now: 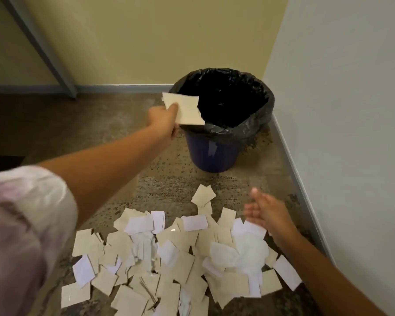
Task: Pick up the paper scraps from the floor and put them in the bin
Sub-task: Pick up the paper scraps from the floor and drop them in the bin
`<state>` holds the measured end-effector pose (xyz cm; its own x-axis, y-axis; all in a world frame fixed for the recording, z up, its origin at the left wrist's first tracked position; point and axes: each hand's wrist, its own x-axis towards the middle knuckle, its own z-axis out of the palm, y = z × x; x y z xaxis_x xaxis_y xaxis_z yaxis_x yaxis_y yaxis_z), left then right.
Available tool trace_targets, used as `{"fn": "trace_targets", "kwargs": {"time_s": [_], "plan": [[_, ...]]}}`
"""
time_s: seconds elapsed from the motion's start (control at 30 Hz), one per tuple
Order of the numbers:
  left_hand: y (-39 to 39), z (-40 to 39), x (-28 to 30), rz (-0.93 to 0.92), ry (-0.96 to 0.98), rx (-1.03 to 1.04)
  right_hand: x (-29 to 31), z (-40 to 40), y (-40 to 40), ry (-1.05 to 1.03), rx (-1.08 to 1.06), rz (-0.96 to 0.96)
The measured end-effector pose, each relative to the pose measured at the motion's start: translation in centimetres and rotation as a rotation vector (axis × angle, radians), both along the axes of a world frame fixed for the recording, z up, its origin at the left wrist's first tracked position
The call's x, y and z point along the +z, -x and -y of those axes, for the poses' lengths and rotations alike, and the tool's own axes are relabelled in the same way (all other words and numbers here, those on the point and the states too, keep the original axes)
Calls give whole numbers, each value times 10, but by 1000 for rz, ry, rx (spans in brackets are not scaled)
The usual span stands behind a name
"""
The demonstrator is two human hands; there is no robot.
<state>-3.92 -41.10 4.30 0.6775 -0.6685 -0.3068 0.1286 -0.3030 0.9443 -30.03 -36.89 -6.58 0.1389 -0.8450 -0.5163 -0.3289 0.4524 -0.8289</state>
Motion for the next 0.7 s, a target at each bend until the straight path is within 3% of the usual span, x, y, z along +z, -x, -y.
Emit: {"fn": "trace_targets", "kwargs": {"time_s": [0.1, 0.2, 0.37, 0.43, 0.5, 0.63, 0.7], "plan": [[12, 20, 14, -201, 72, -103, -43, -28, 27, -180, -43, -19], [14, 23, 5, -153, 23, -104, -73, -49, 48, -280, -63, -28], [3, -27, -53, 99, -70, 36, -114, -68, 70, -136, 195, -292], [2, -65, -89, 189, -135, -3, -123, -69, 69, -66, 348, -449], [5, -105, -127, 254, -235, -81, -131, -75, 65, 2, 434, -480], [14, -181, -196, 83, -414, -11, -143, -90, 45, 243, 632, -684], [18, -223, -226, 41, -550, 55, -147, -98, 31, 261, 729, -837]]}}
